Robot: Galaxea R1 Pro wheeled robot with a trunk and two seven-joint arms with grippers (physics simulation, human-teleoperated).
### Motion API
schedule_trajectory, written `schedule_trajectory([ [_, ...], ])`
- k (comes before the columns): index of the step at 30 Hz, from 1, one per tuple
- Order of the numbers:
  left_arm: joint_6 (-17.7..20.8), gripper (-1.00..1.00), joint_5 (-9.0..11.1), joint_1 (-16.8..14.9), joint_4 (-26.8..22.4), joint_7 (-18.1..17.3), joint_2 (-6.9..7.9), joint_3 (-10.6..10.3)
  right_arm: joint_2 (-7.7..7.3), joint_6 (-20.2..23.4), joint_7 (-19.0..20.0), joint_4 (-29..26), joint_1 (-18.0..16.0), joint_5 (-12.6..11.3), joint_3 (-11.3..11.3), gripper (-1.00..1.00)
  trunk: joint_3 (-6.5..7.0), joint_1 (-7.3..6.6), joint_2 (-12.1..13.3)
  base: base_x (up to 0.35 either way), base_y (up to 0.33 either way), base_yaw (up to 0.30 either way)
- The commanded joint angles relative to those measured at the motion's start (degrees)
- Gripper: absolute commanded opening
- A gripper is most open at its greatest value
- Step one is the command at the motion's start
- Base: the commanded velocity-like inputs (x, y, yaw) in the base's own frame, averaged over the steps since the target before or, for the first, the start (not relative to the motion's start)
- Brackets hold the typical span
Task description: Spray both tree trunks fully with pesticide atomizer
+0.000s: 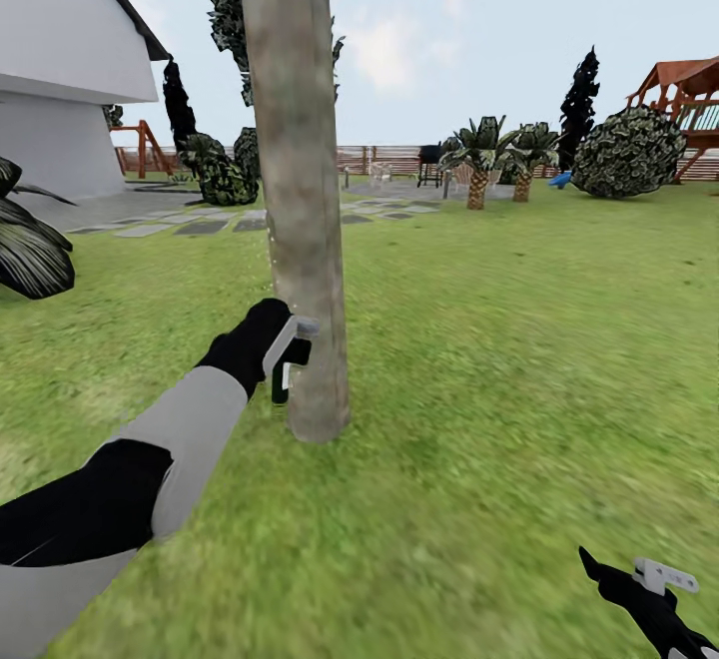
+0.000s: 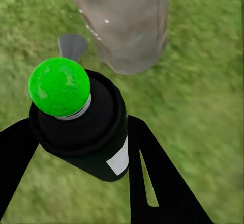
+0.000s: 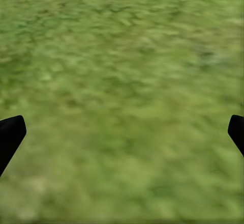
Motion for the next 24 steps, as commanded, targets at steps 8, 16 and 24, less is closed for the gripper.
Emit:
schedule_trajectory([
  [8, 0.3, -1.00, 0.5, -8.6, 5.2, 0.3, 0.03, -0.2, -0.03, -0.1, 0.5, 0.1, 0.0, -0.2, -0.4, 1.00, -0.06, -0.01, 0.0, 0.000, 0.000, 0.000],
  [16, 0.3, -1.00, 0.5, -17.9, 10.5, 0.3, 0.07, -0.2, -0.02, -0.1, 0.5, 0.0, 0.0, -0.2, -0.4, 1.00, -0.06, -0.01, 0.0, 0.000, 0.000, 0.000],
  [24, 0.3, -1.00, 0.6, -26.1, 13.4, 0.3, 0.03, -0.2, -0.04, -0.1, 0.5, 0.1, 0.0, -0.2, -0.4, 1.00, -0.06, -0.01, 0.0, 0.000, 0.000, 0.000],
])
